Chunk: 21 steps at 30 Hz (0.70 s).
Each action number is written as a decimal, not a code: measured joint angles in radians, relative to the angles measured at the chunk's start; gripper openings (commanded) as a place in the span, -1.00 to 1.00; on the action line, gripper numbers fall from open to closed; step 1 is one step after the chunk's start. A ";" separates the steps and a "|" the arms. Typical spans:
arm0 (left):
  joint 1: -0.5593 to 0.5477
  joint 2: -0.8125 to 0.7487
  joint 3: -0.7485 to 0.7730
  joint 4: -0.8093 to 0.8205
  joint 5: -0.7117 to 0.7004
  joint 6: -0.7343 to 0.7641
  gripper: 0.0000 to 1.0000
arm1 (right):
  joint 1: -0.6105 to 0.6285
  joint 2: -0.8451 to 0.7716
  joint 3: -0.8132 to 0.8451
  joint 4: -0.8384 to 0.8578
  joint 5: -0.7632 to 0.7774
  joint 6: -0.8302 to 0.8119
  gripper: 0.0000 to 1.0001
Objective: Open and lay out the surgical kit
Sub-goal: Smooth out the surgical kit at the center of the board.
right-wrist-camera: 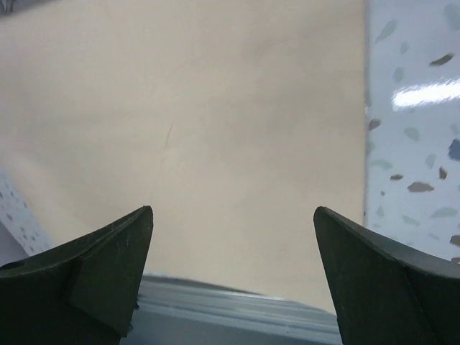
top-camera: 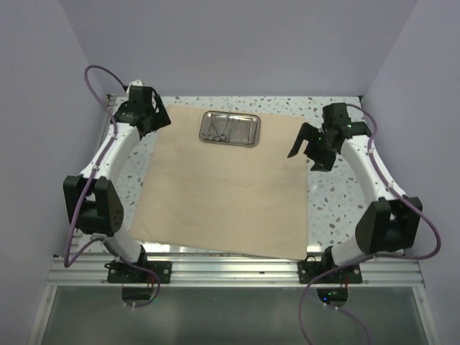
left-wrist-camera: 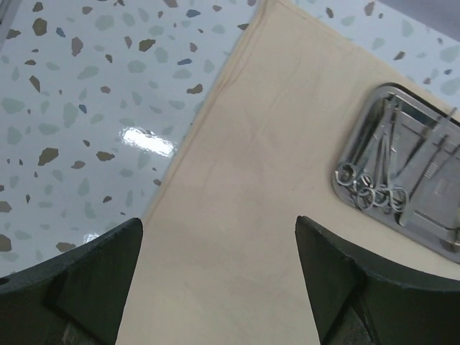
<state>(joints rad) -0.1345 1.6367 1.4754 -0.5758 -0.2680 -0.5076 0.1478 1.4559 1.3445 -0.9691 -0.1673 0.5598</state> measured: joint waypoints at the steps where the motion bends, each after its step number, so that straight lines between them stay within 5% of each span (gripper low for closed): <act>1: 0.023 0.032 0.002 0.016 0.006 0.013 0.79 | -0.035 0.039 0.012 0.015 -0.003 0.003 0.94; 14: 0.128 0.401 0.118 0.107 0.155 0.079 0.62 | -0.142 0.378 0.156 0.249 0.126 0.093 0.83; 21: 0.151 0.520 0.222 0.146 0.198 0.081 0.23 | -0.142 0.564 0.328 0.314 0.201 0.100 0.69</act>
<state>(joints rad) 0.0166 2.1567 1.6974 -0.4297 -0.0700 -0.4263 0.0055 2.0201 1.6726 -0.6552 0.0334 0.6594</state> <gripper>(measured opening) 0.671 0.860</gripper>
